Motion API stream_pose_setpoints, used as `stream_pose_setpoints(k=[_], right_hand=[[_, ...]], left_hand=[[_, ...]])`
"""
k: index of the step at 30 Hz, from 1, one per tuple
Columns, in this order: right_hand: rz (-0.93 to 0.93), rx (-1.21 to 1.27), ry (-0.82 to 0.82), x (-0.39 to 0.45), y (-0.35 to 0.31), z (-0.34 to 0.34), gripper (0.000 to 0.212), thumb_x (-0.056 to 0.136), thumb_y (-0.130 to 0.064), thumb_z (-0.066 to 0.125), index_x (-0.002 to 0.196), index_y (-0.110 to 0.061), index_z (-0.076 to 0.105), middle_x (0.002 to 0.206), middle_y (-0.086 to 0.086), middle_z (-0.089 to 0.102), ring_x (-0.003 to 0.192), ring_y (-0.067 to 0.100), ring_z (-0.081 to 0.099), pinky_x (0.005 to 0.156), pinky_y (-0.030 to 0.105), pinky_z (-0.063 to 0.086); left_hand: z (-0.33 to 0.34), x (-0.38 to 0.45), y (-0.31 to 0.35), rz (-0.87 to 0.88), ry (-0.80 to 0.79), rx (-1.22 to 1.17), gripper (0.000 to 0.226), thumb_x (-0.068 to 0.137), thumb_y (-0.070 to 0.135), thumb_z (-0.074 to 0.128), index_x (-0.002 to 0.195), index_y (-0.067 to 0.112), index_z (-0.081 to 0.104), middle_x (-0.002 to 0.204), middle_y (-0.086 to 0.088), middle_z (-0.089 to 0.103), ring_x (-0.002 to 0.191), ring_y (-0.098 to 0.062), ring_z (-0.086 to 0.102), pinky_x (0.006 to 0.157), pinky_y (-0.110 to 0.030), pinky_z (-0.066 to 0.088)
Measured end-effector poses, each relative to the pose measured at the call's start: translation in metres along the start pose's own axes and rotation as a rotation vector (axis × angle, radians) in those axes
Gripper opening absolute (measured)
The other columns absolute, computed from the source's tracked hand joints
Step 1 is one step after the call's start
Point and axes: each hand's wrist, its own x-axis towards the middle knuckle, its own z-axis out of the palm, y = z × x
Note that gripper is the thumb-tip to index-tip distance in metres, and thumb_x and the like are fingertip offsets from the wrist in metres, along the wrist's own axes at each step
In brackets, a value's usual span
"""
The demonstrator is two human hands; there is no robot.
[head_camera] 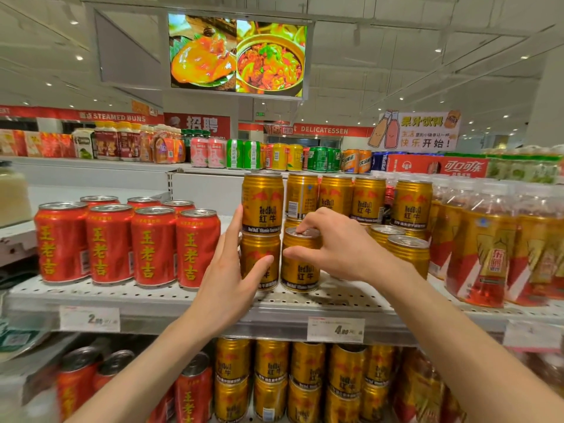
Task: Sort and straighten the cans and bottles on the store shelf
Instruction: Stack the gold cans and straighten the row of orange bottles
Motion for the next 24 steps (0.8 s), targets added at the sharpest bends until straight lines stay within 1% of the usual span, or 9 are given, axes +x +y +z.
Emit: stream_pose_setpoints(k=[3, 5, 8, 13, 17, 19, 20, 22, 24], right_hand=[[0.023, 0.106, -0.064, 0.002, 0.006, -0.006, 0.056, 0.088, -0.062, 0.062, 0.134, -0.03, 0.061, 0.137, -0.007, 0.058, 0.122, 0.012, 0.054, 0.1, 0.033, 0.048], [0.022, 0.141, -0.095, 0.0, 0.012, -0.009, 0.054, 0.09, -0.058, 0.063, 0.137, -0.032, 0.06, 0.143, -0.007, 0.057, 0.128, 0.012, 0.052, 0.101, 0.032, 0.046], [0.023, 0.164, -0.066, -0.001, 0.013, -0.006, 0.053, 0.089, -0.059, 0.064, 0.135, -0.033, 0.061, 0.139, -0.007, 0.058, 0.121, 0.012, 0.055, 0.094, 0.028, 0.046], [0.032, 0.155, -0.045, 0.0, 0.011, -0.001, 0.053, 0.088, -0.061, 0.062, 0.133, -0.033, 0.061, 0.129, -0.007, 0.057, 0.109, 0.011, 0.056, 0.087, 0.028, 0.047], [0.019, 0.146, -0.011, -0.003, 0.011, 0.004, 0.056, 0.088, -0.063, 0.061, 0.136, -0.032, 0.06, 0.127, -0.006, 0.057, 0.109, 0.012, 0.057, 0.089, 0.028, 0.049], [0.004, 0.137, -0.015, -0.005, 0.011, 0.003, 0.057, 0.089, -0.063, 0.059, 0.137, -0.033, 0.059, 0.132, -0.007, 0.058, 0.114, 0.011, 0.057, 0.095, 0.031, 0.05], [-0.007, 0.135, -0.025, -0.007, 0.012, 0.001, 0.057, 0.089, -0.063, 0.059, 0.138, -0.034, 0.058, 0.135, -0.008, 0.058, 0.117, 0.01, 0.056, 0.098, 0.033, 0.05], [-0.033, 0.148, -0.022, -0.01, 0.015, -0.007, 0.056, 0.092, -0.058, 0.058, 0.141, -0.032, 0.055, 0.139, -0.01, 0.057, 0.119, 0.009, 0.057, 0.101, 0.036, 0.052], [-0.039, 0.121, 0.028, -0.014, 0.023, -0.02, 0.051, 0.095, -0.051, 0.056, 0.14, -0.028, 0.055, 0.137, -0.008, 0.058, 0.117, 0.009, 0.059, 0.1, 0.036, 0.054]], left_hand=[[-0.001, 0.0, -0.002, -0.013, -0.016, -0.025, 0.088, 0.095, 0.038, 0.064, 0.154, 0.052, 0.001, 0.158, 0.016, 0.035, 0.143, -0.001, 0.036, 0.116, -0.047, 0.038], [-0.001, 0.001, -0.003, -0.024, -0.02, -0.047, 0.088, 0.095, 0.036, 0.065, 0.154, 0.052, 0.002, 0.156, 0.017, 0.037, 0.142, 0.001, 0.038, 0.116, -0.046, 0.039], [0.0, 0.0, -0.003, -0.026, -0.022, -0.067, 0.087, 0.095, 0.034, 0.065, 0.154, 0.053, 0.003, 0.154, 0.02, 0.038, 0.14, 0.001, 0.04, 0.115, -0.046, 0.04], [-0.001, 0.0, -0.004, -0.023, -0.04, -0.09, 0.087, 0.095, 0.031, 0.065, 0.155, 0.051, 0.004, 0.14, 0.042, 0.034, 0.134, 0.009, 0.043, 0.115, -0.038, 0.041], [0.001, 0.0, -0.004, -0.011, -0.025, -0.081, 0.088, 0.096, 0.032, 0.064, 0.155, 0.05, 0.002, 0.149, 0.025, 0.04, 0.137, 0.002, 0.044, 0.115, -0.042, 0.041], [0.002, 0.0, -0.005, 0.018, -0.008, -0.039, 0.088, 0.096, 0.032, 0.063, 0.157, 0.046, 0.001, 0.157, 0.017, 0.035, 0.143, -0.001, 0.037, 0.118, -0.043, 0.037], [0.002, -0.001, -0.005, 0.04, 0.005, 0.001, 0.087, 0.097, 0.032, 0.062, 0.157, 0.044, 0.0, 0.162, 0.015, 0.028, 0.147, -0.002, 0.03, 0.12, -0.04, 0.032], [0.003, -0.002, -0.003, 0.092, 0.034, 0.104, 0.088, 0.097, 0.032, 0.061, 0.158, 0.039, -0.001, 0.168, 0.011, 0.011, 0.152, -0.001, 0.012, 0.122, -0.023, 0.019], [0.001, -0.004, 0.002, 0.142, 0.066, 0.191, 0.087, 0.095, 0.029, 0.064, 0.159, 0.035, 0.005, 0.169, 0.007, 0.006, 0.153, 0.001, 0.004, 0.115, -0.006, 0.008]])
